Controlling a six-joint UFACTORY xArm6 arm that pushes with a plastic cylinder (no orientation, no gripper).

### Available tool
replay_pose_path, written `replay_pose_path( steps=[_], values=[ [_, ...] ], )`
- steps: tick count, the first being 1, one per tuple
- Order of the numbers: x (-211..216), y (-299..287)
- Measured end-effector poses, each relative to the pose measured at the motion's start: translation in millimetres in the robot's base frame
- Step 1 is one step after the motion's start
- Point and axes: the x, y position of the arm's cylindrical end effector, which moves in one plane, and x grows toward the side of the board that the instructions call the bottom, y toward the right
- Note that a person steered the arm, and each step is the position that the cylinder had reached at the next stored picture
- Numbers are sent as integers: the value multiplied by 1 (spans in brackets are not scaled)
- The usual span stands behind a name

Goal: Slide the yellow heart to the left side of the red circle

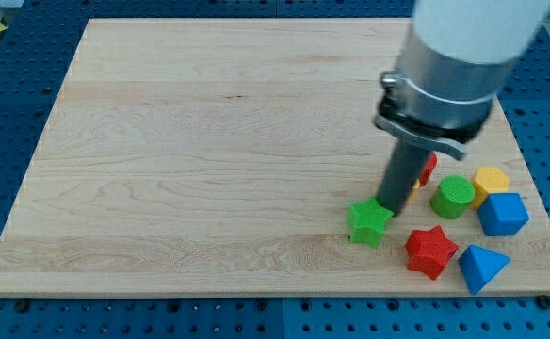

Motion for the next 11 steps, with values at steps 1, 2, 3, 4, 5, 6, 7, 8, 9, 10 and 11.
replay_pose_path(
  steps=[1,2,3,4,5,6,7,8,9,10,11],
  values=[
    [-16,-18],
    [-15,-18],
    [-2,-18],
    [5,-8],
    [5,25],
    [5,55],
    [5,69],
    [2,69],
    [1,69],
    [-1,53],
    [-7,22]
  ],
)
